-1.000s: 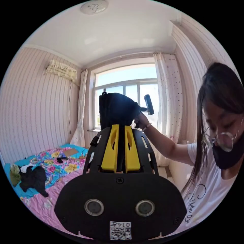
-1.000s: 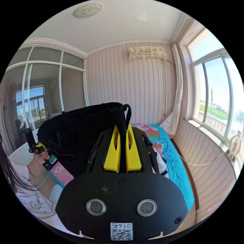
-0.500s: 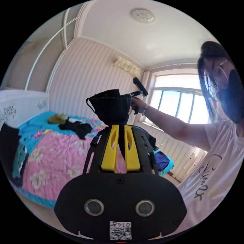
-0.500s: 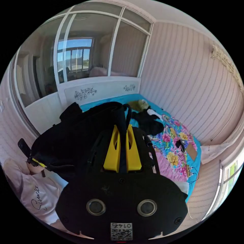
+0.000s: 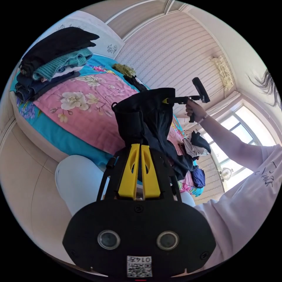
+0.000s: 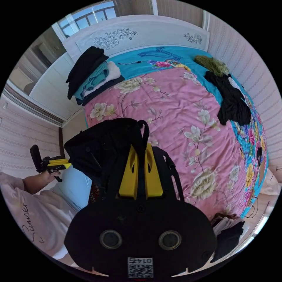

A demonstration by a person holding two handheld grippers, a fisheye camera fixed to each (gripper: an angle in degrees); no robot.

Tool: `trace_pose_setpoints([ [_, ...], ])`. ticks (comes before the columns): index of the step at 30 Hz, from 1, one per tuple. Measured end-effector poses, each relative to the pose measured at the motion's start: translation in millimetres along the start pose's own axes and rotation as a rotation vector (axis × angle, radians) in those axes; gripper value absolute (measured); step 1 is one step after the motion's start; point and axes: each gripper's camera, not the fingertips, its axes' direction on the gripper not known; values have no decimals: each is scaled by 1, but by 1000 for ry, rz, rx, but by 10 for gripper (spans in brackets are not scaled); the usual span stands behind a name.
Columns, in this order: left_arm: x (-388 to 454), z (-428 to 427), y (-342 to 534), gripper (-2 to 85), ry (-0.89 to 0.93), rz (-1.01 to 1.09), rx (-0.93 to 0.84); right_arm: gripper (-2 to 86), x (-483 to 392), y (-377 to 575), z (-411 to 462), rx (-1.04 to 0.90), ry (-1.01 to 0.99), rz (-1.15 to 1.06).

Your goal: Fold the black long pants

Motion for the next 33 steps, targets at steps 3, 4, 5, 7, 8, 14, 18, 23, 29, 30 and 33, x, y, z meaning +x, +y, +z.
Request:
trace_pose_setpoints([
  [3, -19, 4, -12, -10, -1, -50, 4, 17, -3, -22, 17, -70, 73, -68],
  [4, -22, 3, -14, -10, -1, -62, 9, 17, 0, -25, 25, -87, 67, -69],
  [5, -27, 2, -16, -10, 19, -75, 17, 16, 2, -26, 28, -90, 65, -64],
  [7, -32, -1, -19, -10, 37, -84, 37, 15, 12, -29, 32, -65, 49, -31],
  [8, -35, -4, -22, -10, 48, -86, 51, 15, 15, -30, 30, -54, 40, -26],
  [14, -54, -63, -40, -10, -36, -116, 262, 23, 6, -81, -16, 58, 30, -194],
  [18, -82, -85, -57, -10, -309, -130, 316, 56, 8, -142, -36, 117, -24, -218],
  [23, -138, -58, -51, -10, -364, -295, 145, 83, 57, -123, -6, 33, 16, -68],
  [29, -81, -24, -29, -9, -338, -39, 32, 74, 180, 82, -16, 125, -142, 238],
  [30, -71, -16, -28, -9, -319, 8, 7, 71, 207, 141, -18, 141, -182, 378],
  [33, -2, 46, -21, -7, -216, 300, -162, 57, 254, 297, -26, 171, -233, 785],
])
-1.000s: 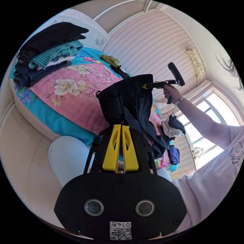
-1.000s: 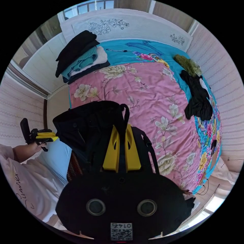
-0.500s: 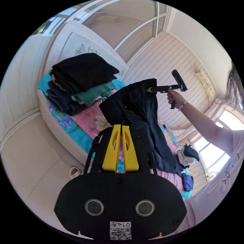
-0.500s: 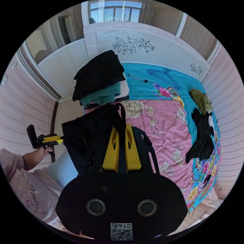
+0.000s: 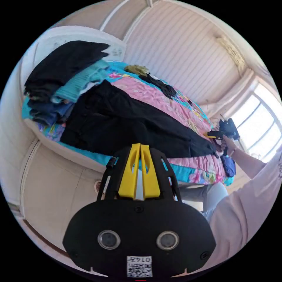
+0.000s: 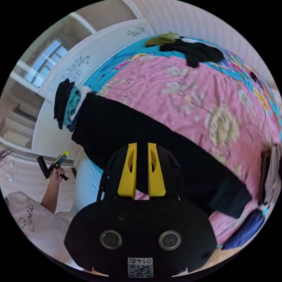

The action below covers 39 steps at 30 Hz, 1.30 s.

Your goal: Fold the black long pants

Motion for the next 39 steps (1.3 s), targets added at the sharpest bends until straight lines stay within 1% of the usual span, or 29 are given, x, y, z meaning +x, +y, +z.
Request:
trace_pose_setpoints([
  [1, 14, 9, -4, -6, 14, 48, -22, 55, 44, 35, -21, 40, 0, 143],
  [2, 39, 28, -11, -4, 43, 126, -60, 54, 64, 51, -30, 59, 3, 208],
  [4, 76, 55, -20, 6, 110, 219, -105, 55, 125, 110, -65, 119, 13, 414],
  [5, 99, 72, -25, 19, 147, 268, -127, 56, 137, 122, -73, 138, 13, 453],
  [7, 135, 98, -32, 37, 175, 357, -160, 61, 178, 158, -103, 235, -29, 581],
  [9, 167, 125, -35, 48, 177, 441, -200, 69, 205, 172, -126, 327, -58, 639],
  [11, 205, 157, -41, 57, 176, 510, -258, 77, 228, 177, -148, 403, -47, 671],
  [13, 231, 177, -42, 59, 136, 576, -273, 92, 259, 170, -174, 467, -36, 699],
  [14, 246, 196, -40, 64, 90, 626, -313, 96, 268, 167, -180, 478, -42, 701],
  [17, 265, 237, -30, 77, 14, 666, -422, 105, 315, 152, -196, 481, -105, 755],
  [20, 272, 246, -23, 75, 15, 700, -417, 67, 356, 152, -205, 452, -204, 851],
  [22, 275, 248, -19, 65, 31, 711, -410, 37, 371, 152, -226, 489, -253, 815],
  [24, 281, 251, -15, 15, 28, 707, -412, 15, 376, 148, -247, 470, -228, 751],
  [26, 288, 251, -14, 0, 13, 716, -418, 7, 380, 142, -271, 474, -225, 669],
  [31, 300, 233, -15, -9, 23, 735, -379, 0, 384, 117, -349, 524, -263, 460],
  [34, 300, 207, -18, -10, 79, 731, -336, 0, 383, 110, -381, 556, -280, 365],
  [36, 295, 180, -14, -10, 129, 785, -277, 1, 380, 110, -402, 612, -266, 295],
  [37, 293, 175, -13, -10, 143, 793, -269, 3, 378, 111, -415, 653, -255, 246],
  [39, 286, 170, -7, -10, 173, 801, -277, 7, 381, 111, -426, 658, -244, 223],
])
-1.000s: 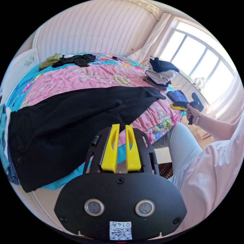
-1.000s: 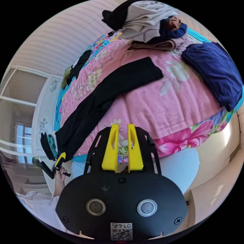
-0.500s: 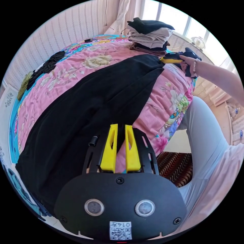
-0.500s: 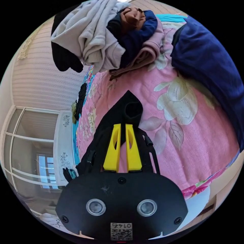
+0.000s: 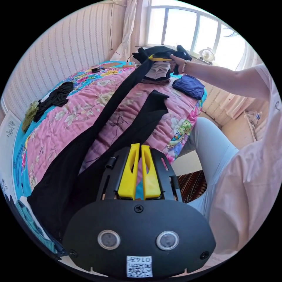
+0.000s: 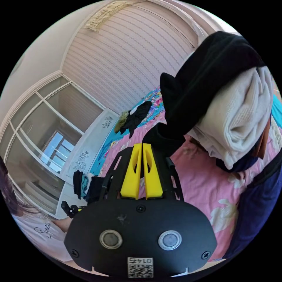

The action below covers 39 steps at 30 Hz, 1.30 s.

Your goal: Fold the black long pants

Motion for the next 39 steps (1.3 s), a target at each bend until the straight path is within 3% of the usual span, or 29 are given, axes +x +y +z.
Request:
trace_pose_setpoints([
  [4, -2, 32, 15, -10, 22, -84, -64, 38, 32, 18, -2, -216, 249, 156],
  [9, 7, 66, 17, -10, -23, -97, -147, 93, 57, 90, -26, -309, 307, 284],
  [17, 5, 52, 16, -9, -22, -114, -39, 23, 46, 113, -74, -313, 163, 244],
  [19, 8, 42, 14, -9, -51, -88, -4, 15, 41, 115, -114, -232, 49, 269],
  [26, 7, 22, 1, -10, -74, -5, 153, 9, 13, 126, -237, -166, 13, 335],
  [30, -11, 62, -8, -10, -35, -99, 62, 10, 35, 120, -236, -134, 271, 411],
  [35, -4, 83, -17, -9, -126, -31, -28, 32, 28, 138, -222, -204, 348, 309],
  [39, -14, 109, -30, -7, -101, -60, -77, 112, 32, 166, -219, -256, 460, 286],
])
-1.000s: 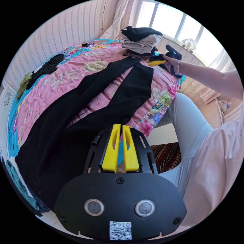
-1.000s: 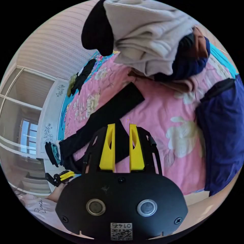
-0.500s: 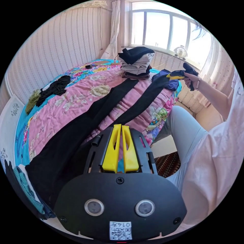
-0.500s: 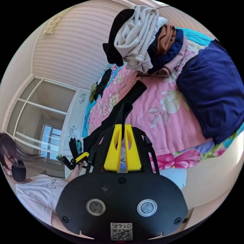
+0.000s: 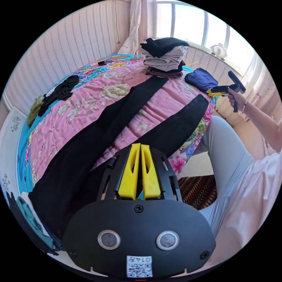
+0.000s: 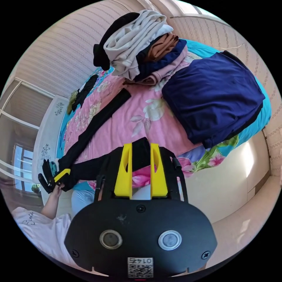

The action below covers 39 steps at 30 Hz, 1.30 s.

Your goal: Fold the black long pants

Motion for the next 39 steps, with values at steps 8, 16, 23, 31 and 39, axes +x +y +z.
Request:
trace_pose_setpoints([
  [8, 4, 87, -25, 4, -27, 97, -186, 28, -1, 15, -3, -14, -119, -41],
  [16, -12, 82, -35, -9, -4, 5, -131, 11, -14, -22, -24, -16, -170, -114],
  [23, -17, 92, -45, -10, -2, 21, -142, 59, -18, -30, 27, -306, 5, -119],
  [31, -28, 29, -43, -10, -14, 56, 21, 4, -43, -20, -60, -179, -129, -257],
  [39, -60, 112, -71, -9, -115, -72, -142, 19, -10, -86, -12, -112, -47, -59],
])
